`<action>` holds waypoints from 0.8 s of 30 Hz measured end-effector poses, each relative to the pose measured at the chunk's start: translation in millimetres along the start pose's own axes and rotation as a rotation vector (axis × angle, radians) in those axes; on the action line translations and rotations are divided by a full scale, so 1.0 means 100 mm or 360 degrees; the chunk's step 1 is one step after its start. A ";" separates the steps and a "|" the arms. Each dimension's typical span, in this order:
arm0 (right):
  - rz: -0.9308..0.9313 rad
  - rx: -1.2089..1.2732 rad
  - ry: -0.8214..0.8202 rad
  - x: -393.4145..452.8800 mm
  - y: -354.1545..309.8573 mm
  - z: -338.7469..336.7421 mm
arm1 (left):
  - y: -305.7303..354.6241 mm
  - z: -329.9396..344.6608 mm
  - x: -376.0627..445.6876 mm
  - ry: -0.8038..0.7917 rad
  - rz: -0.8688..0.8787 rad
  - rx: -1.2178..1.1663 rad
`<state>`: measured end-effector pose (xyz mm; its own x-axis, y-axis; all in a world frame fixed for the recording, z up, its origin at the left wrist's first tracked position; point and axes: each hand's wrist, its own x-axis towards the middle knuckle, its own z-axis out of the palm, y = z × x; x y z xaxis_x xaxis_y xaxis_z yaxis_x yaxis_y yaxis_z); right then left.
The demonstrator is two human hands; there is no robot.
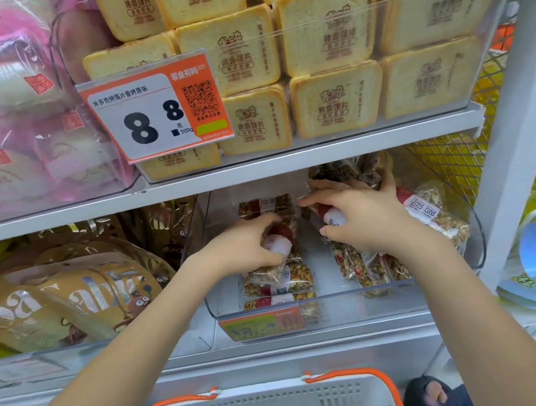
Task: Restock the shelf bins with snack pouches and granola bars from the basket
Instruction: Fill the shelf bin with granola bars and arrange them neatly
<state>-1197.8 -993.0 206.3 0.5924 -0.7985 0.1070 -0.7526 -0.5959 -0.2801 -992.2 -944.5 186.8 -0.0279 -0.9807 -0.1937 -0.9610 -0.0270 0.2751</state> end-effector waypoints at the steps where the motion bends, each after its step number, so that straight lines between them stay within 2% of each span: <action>1: 0.0003 -0.0004 -0.0007 0.00 0.00 0.00 | 0.02 0.02 -0.04 -0.0073 0.0011 -0.0079; 3: 0.0004 -0.0002 -0.0011 0.01 -0.01 -0.01 | 0.01 0.06 -0.08 -0.0290 0.0053 -0.0160; 6: -0.0002 -0.0010 0.0010 0.01 -0.02 0.00 | -0.02 0.02 -0.02 -0.0371 0.0350 0.0239; 9: -0.0005 -0.0034 -0.0013 0.02 -0.02 -0.01 | 0.02 0.05 0.05 -0.0273 0.0570 0.0679; 12: -0.0009 -0.0012 -0.0004 0.00 0.00 0.00 | 0.01 0.06 0.12 -0.0052 0.0767 0.0835; 13: -0.0010 0.0010 -0.0010 -0.02 0.00 0.00 | 0.01 0.04 0.11 -0.0029 0.0739 0.0750; 16: -0.0025 -0.0009 -0.0076 -0.01 -0.01 -0.04 | -0.01 0.01 0.11 -0.0088 0.0395 0.0466; 19: -0.0031 -0.0026 -0.0036 0.00 0.00 -0.04 | -0.06 0.07 0.18 -0.0139 0.0145 0.0612; 21: -0.0021 -0.0023 0.0013 -0.02 0.00 -0.01 | -0.08 0.06 0.25 -0.0080 -0.0026 0.0596; 24: 0.0002 -0.0054 0.0120 -0.02 0.02 0.03 | -0.07 0.06 0.28 -0.0008 -0.0166 0.0836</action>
<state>-1199.6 -991.9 203.0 0.5693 -0.8025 0.1786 -0.7633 -0.5966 -0.2477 -988.2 -971.0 174.3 0.0752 -0.9769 -0.2000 -0.9670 -0.0224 -0.2538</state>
